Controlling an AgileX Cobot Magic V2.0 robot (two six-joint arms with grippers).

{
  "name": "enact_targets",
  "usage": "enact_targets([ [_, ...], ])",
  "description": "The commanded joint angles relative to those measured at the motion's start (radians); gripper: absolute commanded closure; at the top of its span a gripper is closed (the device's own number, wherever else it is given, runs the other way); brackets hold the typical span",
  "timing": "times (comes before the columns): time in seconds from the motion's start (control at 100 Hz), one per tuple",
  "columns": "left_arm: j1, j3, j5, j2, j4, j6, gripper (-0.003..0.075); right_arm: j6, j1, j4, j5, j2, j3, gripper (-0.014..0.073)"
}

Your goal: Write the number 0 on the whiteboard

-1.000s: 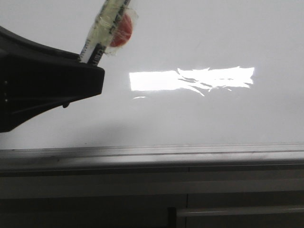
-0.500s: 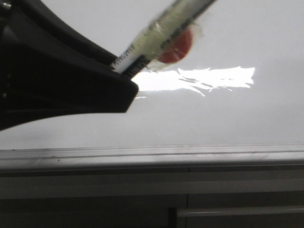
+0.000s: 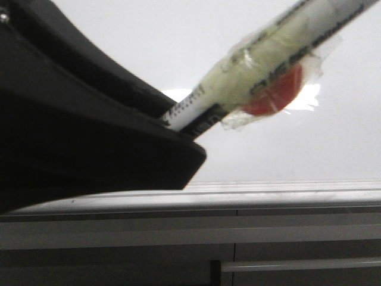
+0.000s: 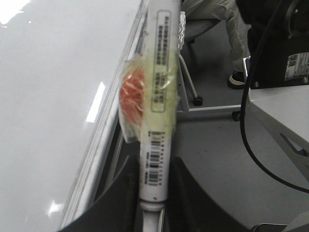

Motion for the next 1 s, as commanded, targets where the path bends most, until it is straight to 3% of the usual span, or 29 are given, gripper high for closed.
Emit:
enact_targets([
  [0.0,-0.008,-0.034,-0.018,-0.018,-0.017,-0.015,0.074,-0.064,0.015,0.054,-0.059,0.087,-0.081,0.0235],
  [0.25,-0.008,-0.034,-0.002,-0.018,-0.017,-0.015,0.074,-0.09,0.022,0.063,-0.014,0.286,-0.207,0.0237],
  [0.48,-0.008,-0.034,0.009,-0.018,-0.017,-0.015,0.074,-0.09,0.096,0.066,0.026,0.364,-0.252,0.0266],
  [0.62,-0.008,-0.034,0.019,-0.018,-0.017,-0.015,0.074,-0.09,0.097,0.066,0.039,0.383,-0.252,0.0383],
  [0.76,-0.008,-0.034,0.019,-0.018,-0.017,-0.015,0.0739,-0.09,0.097,0.061,0.039,0.383,-0.252,0.0671],
  [0.99,-0.008,-0.034,0.031,-0.018,-0.017,-0.015,0.0739,-0.09,0.097,0.073,0.043,0.383,-0.252,0.0662],
])
